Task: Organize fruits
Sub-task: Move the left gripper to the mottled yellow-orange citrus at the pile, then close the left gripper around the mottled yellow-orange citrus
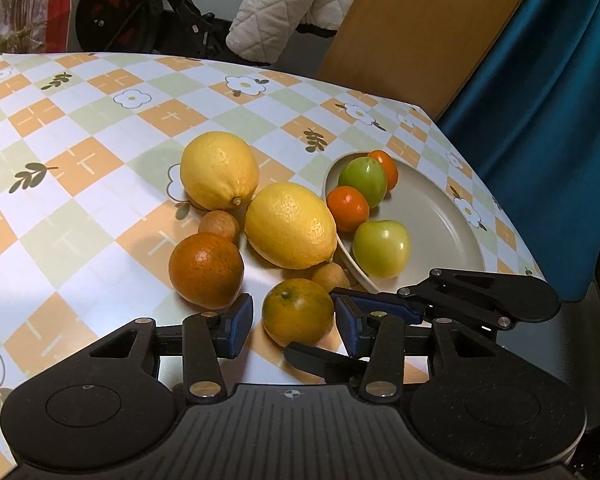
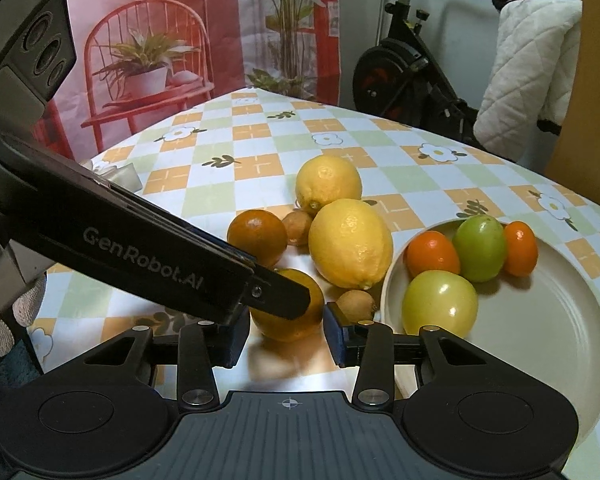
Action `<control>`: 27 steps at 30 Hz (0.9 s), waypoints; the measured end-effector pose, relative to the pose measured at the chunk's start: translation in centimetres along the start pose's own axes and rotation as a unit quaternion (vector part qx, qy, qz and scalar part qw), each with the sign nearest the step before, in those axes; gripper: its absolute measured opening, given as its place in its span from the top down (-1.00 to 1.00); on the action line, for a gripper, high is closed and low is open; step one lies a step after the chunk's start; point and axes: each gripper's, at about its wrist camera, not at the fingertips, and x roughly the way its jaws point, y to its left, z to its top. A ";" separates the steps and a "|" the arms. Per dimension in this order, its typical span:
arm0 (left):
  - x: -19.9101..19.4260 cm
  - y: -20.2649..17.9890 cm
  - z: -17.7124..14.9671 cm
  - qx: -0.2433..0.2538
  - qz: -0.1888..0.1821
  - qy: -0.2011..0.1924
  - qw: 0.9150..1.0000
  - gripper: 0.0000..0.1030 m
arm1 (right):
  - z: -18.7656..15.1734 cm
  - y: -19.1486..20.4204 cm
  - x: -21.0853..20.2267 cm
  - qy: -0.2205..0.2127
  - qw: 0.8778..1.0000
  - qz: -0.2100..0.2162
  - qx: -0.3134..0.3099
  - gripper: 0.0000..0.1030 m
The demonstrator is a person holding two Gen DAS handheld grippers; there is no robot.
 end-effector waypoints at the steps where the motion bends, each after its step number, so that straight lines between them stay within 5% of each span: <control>1: 0.1 0.0 0.0 0.000 -0.001 0.001 1.000 0.07 | 0.0 0.0 0.1 0.001 1.000 0.000 0.001 0.28; 27: -1.5 -1.8 0.0 0.019 0.003 -0.037 0.999 0.13 | 0.3 -0.2 -2.2 -0.038 0.999 -0.004 0.014 0.28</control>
